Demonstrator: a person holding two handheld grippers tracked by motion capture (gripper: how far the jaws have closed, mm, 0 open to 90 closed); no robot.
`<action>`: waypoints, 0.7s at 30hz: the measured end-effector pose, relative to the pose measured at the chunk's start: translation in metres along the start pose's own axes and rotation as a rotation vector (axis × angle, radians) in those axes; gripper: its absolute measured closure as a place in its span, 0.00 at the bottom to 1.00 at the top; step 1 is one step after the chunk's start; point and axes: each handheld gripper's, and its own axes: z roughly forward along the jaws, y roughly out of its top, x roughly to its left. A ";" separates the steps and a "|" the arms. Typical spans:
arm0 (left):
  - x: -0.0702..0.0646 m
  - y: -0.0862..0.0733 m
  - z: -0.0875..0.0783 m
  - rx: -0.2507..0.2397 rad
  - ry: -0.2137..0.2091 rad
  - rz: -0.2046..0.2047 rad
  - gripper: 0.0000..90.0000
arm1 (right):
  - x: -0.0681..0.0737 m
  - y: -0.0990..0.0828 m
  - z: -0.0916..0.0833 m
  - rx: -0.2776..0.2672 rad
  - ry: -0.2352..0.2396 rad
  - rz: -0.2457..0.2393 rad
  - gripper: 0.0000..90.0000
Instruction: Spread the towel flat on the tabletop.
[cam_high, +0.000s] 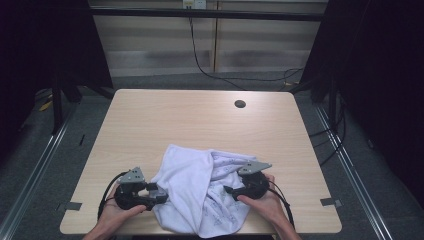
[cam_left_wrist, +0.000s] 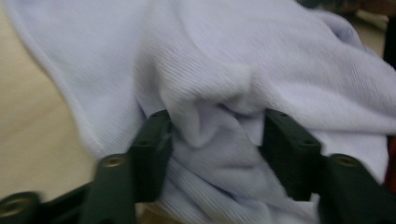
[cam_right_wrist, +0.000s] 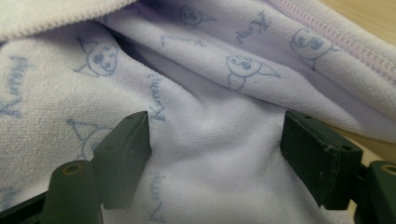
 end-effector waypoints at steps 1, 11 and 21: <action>0.003 0.005 0.000 -0.011 0.006 -0.008 0.40 | 0.000 0.003 0.003 0.001 -0.006 -0.003 0.32; 0.026 0.066 0.051 -0.056 -0.008 0.002 0.33 | -0.015 0.019 0.021 -0.041 0.076 0.021 0.89; 0.029 0.062 0.094 0.074 -0.034 0.003 0.41 | -0.007 0.024 0.027 -0.039 0.113 0.023 0.91</action>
